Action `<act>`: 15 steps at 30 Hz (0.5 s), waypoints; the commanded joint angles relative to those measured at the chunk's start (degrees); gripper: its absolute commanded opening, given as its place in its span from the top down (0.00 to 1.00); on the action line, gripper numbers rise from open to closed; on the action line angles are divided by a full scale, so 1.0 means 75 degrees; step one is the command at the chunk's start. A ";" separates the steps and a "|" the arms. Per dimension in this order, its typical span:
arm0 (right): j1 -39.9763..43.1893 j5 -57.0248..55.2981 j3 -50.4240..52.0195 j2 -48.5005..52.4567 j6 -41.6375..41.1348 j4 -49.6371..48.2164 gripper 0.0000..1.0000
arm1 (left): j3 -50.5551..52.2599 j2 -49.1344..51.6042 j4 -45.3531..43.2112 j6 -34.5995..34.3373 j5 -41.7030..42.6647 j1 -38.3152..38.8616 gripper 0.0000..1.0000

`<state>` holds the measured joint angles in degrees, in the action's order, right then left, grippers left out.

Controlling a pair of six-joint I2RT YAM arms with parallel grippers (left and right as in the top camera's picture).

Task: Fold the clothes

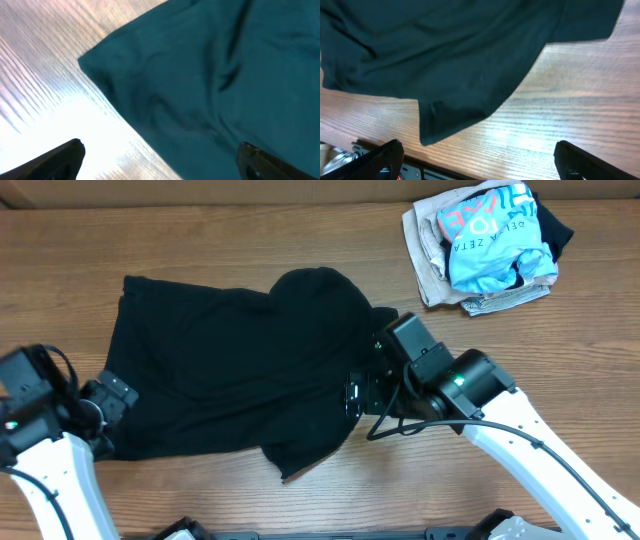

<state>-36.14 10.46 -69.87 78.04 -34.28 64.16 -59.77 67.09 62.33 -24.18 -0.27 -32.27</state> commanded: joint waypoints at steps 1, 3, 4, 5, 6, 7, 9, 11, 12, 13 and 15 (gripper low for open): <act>-0.0087 0.0306 0.0487 -0.0020 -0.0236 -0.0189 0.00 | 0.0915 -0.0038 -0.0717 -0.1256 -0.0437 -0.0227 0.03; -0.0134 0.0353 0.0743 -0.0020 -0.0236 -0.0364 0.02 | 0.1300 0.0055 -0.1154 -0.1547 -0.0434 -0.0449 0.06; -0.0172 0.0379 0.0854 -0.0017 -0.0239 -0.0452 0.04 | 0.1469 0.0125 -0.1367 -0.1626 -0.0434 -0.0586 0.08; -0.0213 0.0423 0.0935 -0.0017 -0.0239 -0.0527 0.05 | 0.1582 0.0198 -0.1524 -0.1632 -0.0434 -0.0714 0.09; -0.0268 0.0460 0.1020 -0.0017 -0.0239 -0.0629 0.08 | 0.1684 0.0309 -0.1664 -0.1632 -0.0443 -0.0868 0.10; -0.0329 0.0498 0.1078 -0.0017 -0.0239 -0.0717 0.09 | 0.1751 0.0408 -0.1781 -0.1597 -0.0460 -0.0982 0.11; -0.0533 0.0565 0.1180 -0.0017 -0.0239 -0.0997 0.13 | 0.1920 0.0758 -0.2157 -0.1574 -0.0560 -0.1303 0.14; -0.0682 0.0565 0.1183 0.0020 -0.0239 -0.1180 0.15 | 0.1961 0.1116 -0.2436 -0.1574 -0.0539 -0.1483 0.18; -0.0775 0.0565 0.1183 0.0050 -0.0239 -0.1288 0.16 | 0.1961 0.1288 -0.2530 -0.1571 -0.0495 -0.1521 0.21; -0.0842 0.0565 0.1183 0.0070 -0.0239 -0.1355 0.16 | 0.1961 0.1448 -0.2585 -0.1562 -0.0466 -0.1547 0.23; -0.1020 0.0565 0.1183 0.0128 -0.0239 -0.1498 0.17 | 0.1961 0.1786 -0.2681 -0.1469 -0.0417 -0.1547 0.27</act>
<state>-41.78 14.11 -61.41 78.17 -35.97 54.08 -45.82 77.03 43.00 -34.87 -3.09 -43.46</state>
